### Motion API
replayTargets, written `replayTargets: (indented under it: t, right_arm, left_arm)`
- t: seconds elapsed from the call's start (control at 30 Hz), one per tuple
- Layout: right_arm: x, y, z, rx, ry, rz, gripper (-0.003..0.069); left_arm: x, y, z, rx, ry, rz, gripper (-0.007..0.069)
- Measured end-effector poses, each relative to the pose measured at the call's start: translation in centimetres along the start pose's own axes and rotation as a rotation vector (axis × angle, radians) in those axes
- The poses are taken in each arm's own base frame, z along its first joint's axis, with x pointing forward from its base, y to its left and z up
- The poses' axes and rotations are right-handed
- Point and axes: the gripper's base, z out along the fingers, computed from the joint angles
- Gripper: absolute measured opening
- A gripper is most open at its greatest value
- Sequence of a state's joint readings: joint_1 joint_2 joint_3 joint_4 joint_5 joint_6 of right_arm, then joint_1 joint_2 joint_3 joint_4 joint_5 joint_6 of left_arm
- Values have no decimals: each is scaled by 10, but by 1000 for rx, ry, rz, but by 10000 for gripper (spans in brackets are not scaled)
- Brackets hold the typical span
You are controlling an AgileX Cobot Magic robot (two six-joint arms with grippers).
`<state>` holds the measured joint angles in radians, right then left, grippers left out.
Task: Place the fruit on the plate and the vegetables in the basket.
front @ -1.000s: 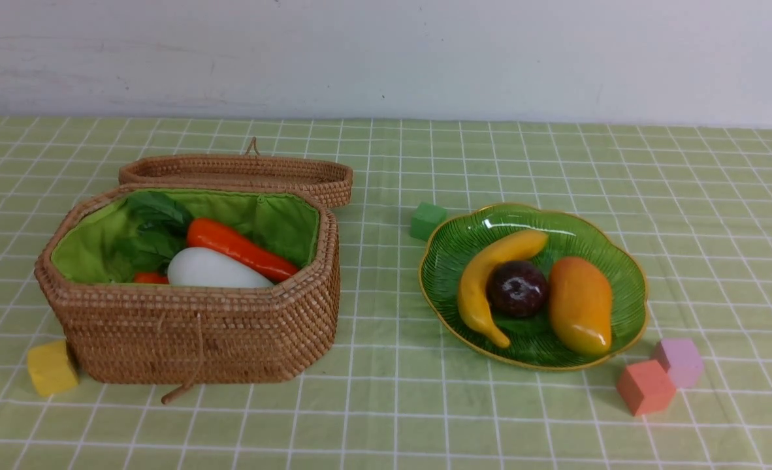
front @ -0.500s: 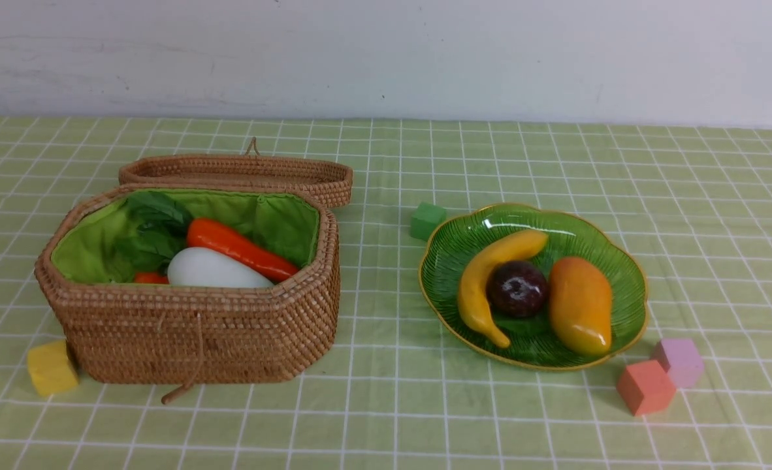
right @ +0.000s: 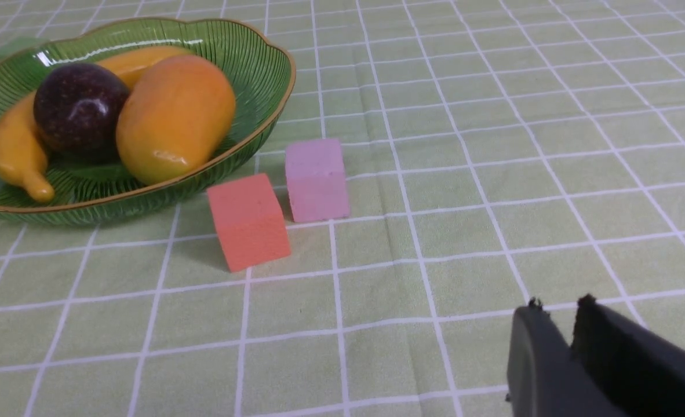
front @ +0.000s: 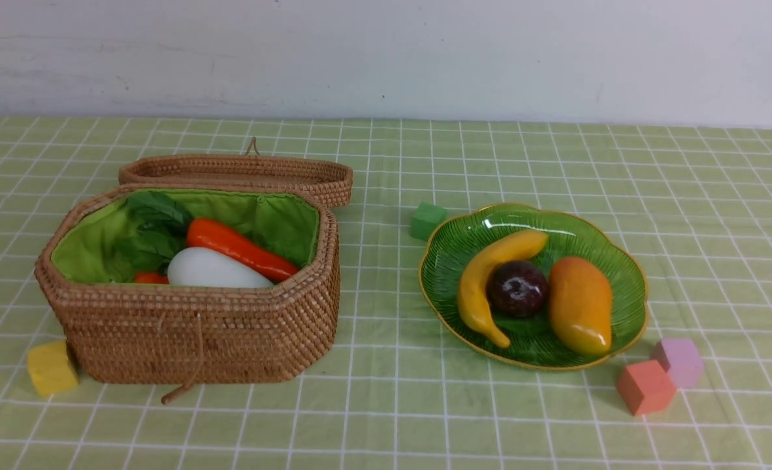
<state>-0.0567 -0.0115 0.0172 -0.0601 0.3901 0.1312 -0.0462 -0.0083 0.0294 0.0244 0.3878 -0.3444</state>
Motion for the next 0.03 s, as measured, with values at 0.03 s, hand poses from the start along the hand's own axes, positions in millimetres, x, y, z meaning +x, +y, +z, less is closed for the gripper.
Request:
replayTargets:
  t: [0.03]
  right_arm:
    - [0,0,0,0,0,0,104]
  left_arm:
    - [0,0,0,0,0,0,239]
